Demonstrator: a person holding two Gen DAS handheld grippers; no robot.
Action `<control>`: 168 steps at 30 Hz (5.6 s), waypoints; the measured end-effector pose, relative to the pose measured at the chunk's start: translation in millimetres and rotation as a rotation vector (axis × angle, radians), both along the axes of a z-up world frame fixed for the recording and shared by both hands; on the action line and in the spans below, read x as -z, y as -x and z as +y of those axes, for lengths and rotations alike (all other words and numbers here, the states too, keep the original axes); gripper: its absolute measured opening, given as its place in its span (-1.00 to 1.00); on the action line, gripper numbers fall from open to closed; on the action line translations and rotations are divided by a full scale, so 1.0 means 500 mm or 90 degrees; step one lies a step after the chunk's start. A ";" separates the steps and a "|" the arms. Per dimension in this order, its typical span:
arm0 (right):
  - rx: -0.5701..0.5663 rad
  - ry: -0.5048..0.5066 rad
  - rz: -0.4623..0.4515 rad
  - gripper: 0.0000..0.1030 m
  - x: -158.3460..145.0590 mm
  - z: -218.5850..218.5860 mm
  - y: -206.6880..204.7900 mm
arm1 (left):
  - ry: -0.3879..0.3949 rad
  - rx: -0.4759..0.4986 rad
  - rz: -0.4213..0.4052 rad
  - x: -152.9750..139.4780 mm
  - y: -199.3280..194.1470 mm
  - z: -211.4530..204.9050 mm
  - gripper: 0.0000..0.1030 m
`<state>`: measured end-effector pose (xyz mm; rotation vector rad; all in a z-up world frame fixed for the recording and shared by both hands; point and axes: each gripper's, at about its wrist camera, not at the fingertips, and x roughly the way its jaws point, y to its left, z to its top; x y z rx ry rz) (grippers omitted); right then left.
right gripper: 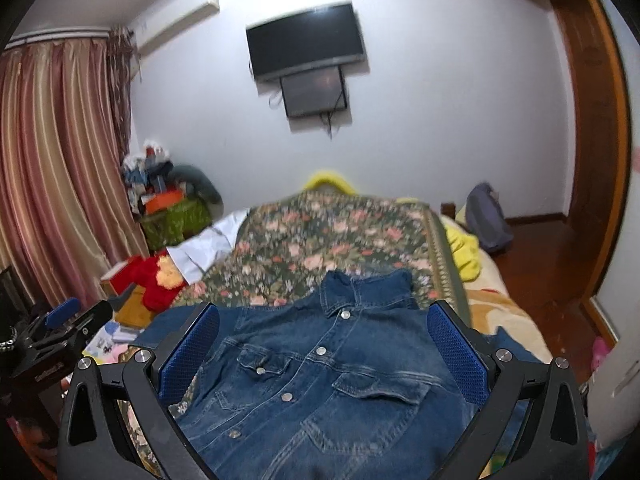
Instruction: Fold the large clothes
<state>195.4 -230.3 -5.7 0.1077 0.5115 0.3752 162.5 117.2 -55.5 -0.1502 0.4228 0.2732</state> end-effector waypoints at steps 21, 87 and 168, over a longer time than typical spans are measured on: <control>-0.055 0.100 0.341 1.00 0.393 0.064 -0.377 | 0.261 -0.154 0.272 0.402 -0.176 0.417 0.80; 0.011 0.037 0.202 1.00 0.214 -0.094 -0.210 | -0.004 -0.007 0.223 0.207 -0.342 0.174 -0.94; -0.149 0.163 0.362 -0.67 0.429 0.339 -0.734 | 0.006 -0.019 0.361 0.347 -0.405 0.382 -0.87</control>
